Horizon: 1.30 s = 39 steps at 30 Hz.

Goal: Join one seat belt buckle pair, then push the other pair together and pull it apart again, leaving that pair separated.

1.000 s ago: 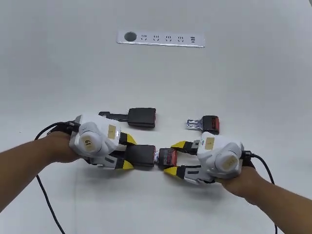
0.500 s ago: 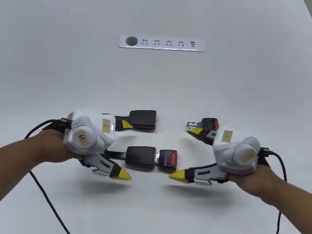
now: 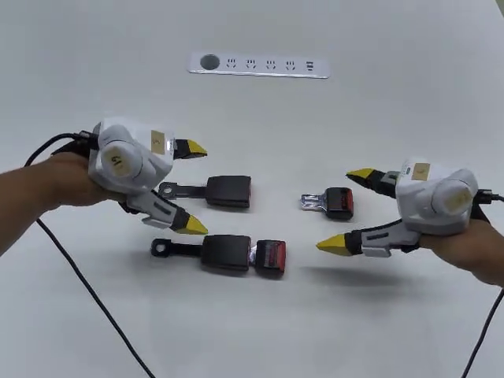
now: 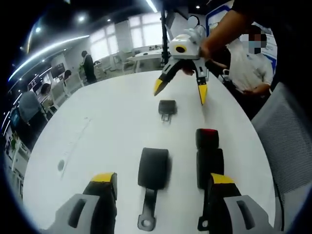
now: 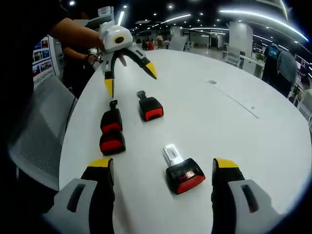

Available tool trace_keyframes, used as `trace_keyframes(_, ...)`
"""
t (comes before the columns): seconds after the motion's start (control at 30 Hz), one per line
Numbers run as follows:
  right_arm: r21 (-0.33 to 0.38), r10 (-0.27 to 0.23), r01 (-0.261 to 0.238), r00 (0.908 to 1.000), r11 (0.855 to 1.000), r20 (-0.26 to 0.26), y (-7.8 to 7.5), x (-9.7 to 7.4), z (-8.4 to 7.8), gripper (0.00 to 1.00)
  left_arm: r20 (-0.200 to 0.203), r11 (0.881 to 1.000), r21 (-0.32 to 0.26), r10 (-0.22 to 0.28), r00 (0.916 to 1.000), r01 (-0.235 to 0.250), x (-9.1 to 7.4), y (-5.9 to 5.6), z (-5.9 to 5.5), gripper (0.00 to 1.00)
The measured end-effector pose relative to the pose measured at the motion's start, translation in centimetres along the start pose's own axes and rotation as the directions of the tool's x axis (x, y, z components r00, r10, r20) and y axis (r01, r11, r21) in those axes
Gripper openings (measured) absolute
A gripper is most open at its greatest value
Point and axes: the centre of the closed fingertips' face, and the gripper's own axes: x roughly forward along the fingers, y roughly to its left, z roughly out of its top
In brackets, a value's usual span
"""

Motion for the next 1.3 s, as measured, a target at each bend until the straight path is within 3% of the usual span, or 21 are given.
trace_keyframes(0.13, -0.011, 0.013, -0.013, 0.9998, 1.000, -0.017, -1.0, -0.1, -0.5, 0.82, -0.008, 1.000, 0.019, -0.010, 0.9999, 0.011, 0.6, 0.6, 0.5, 0.78)
trace_keyframes(0.43, -0.011, 0.055, -0.056, 0.9962, 0.998, -0.068, -2.3, 0.8, -1.8, 0.74, -0.034, 0.998, 0.014, -0.056, 0.9979, 0.056, 2.7, 1.7, -0.6, 0.72)
trace_keyframes(0.53, -0.004, 0.075, -0.076, 0.9937, 0.997, -0.083, -2.7, 1.3, -2.5, 0.73, -0.050, 0.997, 0.009, -0.077, 0.9958, 0.077, 3.3, 1.4, -0.9, 0.70)
trace_keyframes(0.6, -0.004, 0.084, -0.085, 0.9925, 0.996, -0.089, -2.8, 1.4, -2.6, 0.72, -0.069, 0.996, 0.014, -0.086, 0.9939, 0.087, 4.1, 1.3, -1.8, 0.69)
trace_keyframes(0.73, -0.025, 0.115, -0.119, 0.9854, 0.993, -0.126, -2.7, 1.5, -3.5, 0.68, -0.071, 0.994, -0.009, -0.110, 0.9914, 0.110, 4.8, 1.2, -2.2, 0.64)
trace_keyframes(1.0, -0.072, 0.128, -0.141, 0.9792, 0.987, -0.157, -2.9, 1.8, -4.2, 0.56, -0.098, 0.990, -0.011, -0.140, 0.9853, 0.139, 5.7, 0.9, -2.6, 0.52)
trace_keyframes(1.07, -0.078, 0.133, -0.147, 0.9777, 0.986, -0.163, -2.8, 1.8, -4.3, 0.54, -0.100, 0.990, 0.014, -0.138, 0.9853, 0.140, 5.8, 1.0, -2.7, 0.49)
trace_keyframes(1.17, -0.094, 0.137, -0.154, 0.9771, 0.984, -0.163, -2.7, 2.0, -4.1, 0.51, -0.099, 0.992, 0.002, -0.128, 0.9868, 0.129, 6.0, 1.3, -2.6, 0.41)
trace_keyframes(1.3, -0.152, 0.113, -0.141, 0.9771, 0.978, -0.180, -2.9, 2.2, -4.1, 0.38, -0.093, 0.989, 0.023, -0.146, 0.9848, 0.149, 5.9, 0.7, -2.3, 0.34)
